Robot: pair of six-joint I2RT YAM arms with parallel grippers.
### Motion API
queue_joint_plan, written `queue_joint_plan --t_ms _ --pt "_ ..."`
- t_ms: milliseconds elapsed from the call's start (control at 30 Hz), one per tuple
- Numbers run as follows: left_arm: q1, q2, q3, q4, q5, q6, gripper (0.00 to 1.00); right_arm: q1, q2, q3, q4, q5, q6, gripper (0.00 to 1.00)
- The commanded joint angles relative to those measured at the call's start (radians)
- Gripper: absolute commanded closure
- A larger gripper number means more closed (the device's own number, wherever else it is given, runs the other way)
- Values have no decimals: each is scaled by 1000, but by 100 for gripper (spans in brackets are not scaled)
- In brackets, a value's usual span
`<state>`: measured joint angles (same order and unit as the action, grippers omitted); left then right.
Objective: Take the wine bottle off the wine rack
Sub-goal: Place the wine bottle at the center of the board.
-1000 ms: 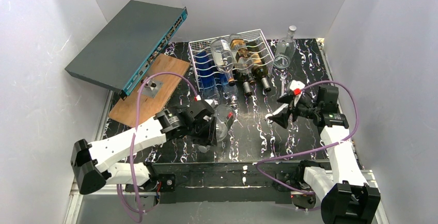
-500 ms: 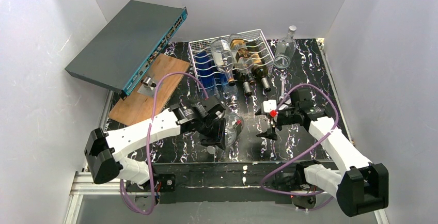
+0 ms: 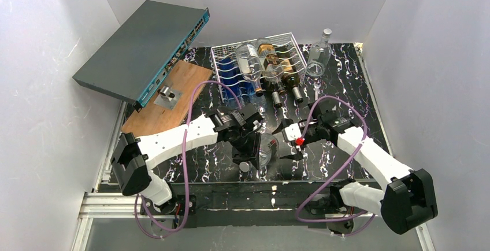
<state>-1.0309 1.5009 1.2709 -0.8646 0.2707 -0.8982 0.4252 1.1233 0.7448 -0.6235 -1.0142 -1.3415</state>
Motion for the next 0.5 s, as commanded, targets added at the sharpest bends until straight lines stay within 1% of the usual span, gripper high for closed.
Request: queue_joint_plan --t_ms 0,200,467 --pt "-4 -8 96 62 66 11 100 47 6 -15 98 17 17 2" --pt "-3 33 129 62 85 9 100 74 19 -54 201 64 79 2" --pt "3 73 156 66 103 12 99 98 34 -95 268 82 114 2"
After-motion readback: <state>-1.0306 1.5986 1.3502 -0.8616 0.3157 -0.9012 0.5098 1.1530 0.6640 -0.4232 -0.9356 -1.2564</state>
